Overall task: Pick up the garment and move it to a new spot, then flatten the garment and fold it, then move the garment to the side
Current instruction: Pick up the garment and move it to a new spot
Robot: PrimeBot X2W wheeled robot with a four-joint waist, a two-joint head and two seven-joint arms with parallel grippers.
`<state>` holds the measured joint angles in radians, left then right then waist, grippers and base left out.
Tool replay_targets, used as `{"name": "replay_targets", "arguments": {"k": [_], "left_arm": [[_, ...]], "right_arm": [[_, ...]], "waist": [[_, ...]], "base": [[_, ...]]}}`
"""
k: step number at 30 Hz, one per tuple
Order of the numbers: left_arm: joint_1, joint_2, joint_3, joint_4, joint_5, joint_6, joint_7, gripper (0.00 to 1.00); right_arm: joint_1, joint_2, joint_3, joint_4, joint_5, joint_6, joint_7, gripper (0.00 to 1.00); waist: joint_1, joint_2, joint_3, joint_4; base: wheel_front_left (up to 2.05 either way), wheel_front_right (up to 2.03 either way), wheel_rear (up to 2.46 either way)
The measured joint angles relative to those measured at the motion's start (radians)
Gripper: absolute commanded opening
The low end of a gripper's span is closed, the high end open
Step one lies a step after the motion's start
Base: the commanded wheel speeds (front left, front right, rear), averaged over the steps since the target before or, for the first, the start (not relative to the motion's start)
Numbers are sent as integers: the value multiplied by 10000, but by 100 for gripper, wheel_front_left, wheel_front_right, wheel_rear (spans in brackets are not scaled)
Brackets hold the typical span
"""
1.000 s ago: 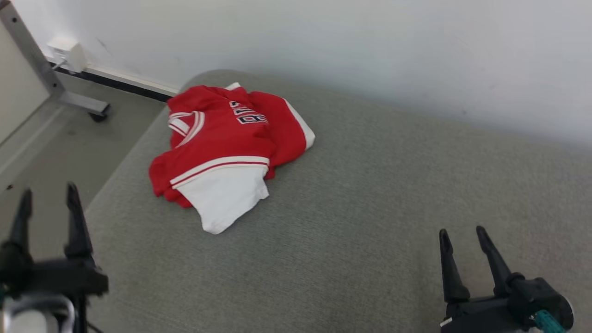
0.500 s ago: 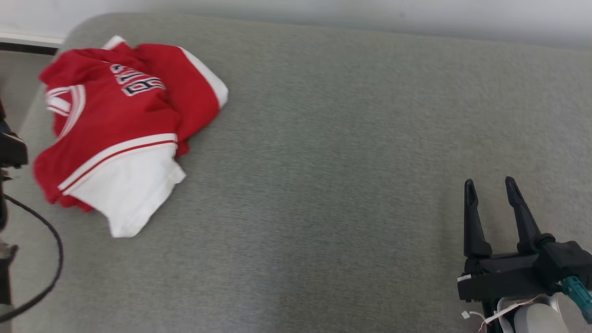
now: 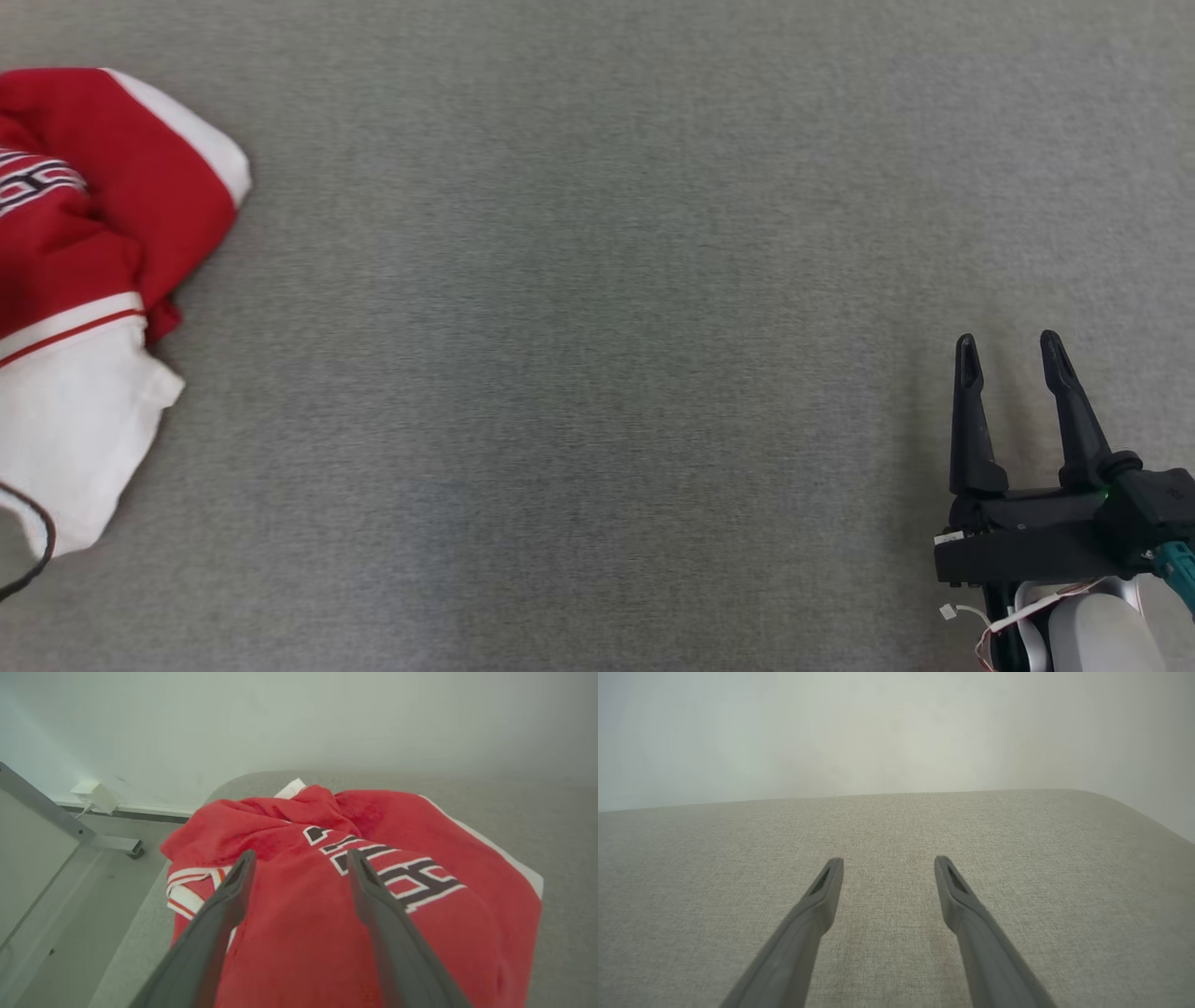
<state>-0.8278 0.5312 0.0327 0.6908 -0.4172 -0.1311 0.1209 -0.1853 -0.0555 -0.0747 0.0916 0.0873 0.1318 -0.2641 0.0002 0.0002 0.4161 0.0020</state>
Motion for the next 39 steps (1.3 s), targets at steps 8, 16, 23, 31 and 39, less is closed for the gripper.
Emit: {"name": "replay_targets", "arguments": {"k": [8, 16, 23, 31, 39], "left_arm": [[57, 403, -765, 798, -876, -4, 2023, 100], [101, 493, -1003, 1089, -1162, 8, 2059, 0], [-259, 899, -1007, 667, -499, 437, -29, 0], [-1557, 957, -1444, -825, 33, 414, -1279, 0], [-3103, 188, -2474, -3051, 180, 190, -884, 0]], "right_arm": [[-45, 23, 46, 12, 0, 0, 0, 100], [-97, 33, 12, 61, 0, 0, 0, 100], [27, 42, 2, 207, 98, 0, 0, 100], [256, 44, 184, 462, 422, 0, 2, 100], [424, 44, 433, 594, 853, 0, 2, 100]], "waist": [[-1, 0, 128, -416], [-2, -1, 13, -535], [-2, -2, -443, -409], [-3, -3, -1294, -219], [-4, -4, -2002, -453]], "base": [[0, 0, 0], [0, 0, 0], [0, 0, 0], [0, 0, 0], [0, 0, 0]]}}
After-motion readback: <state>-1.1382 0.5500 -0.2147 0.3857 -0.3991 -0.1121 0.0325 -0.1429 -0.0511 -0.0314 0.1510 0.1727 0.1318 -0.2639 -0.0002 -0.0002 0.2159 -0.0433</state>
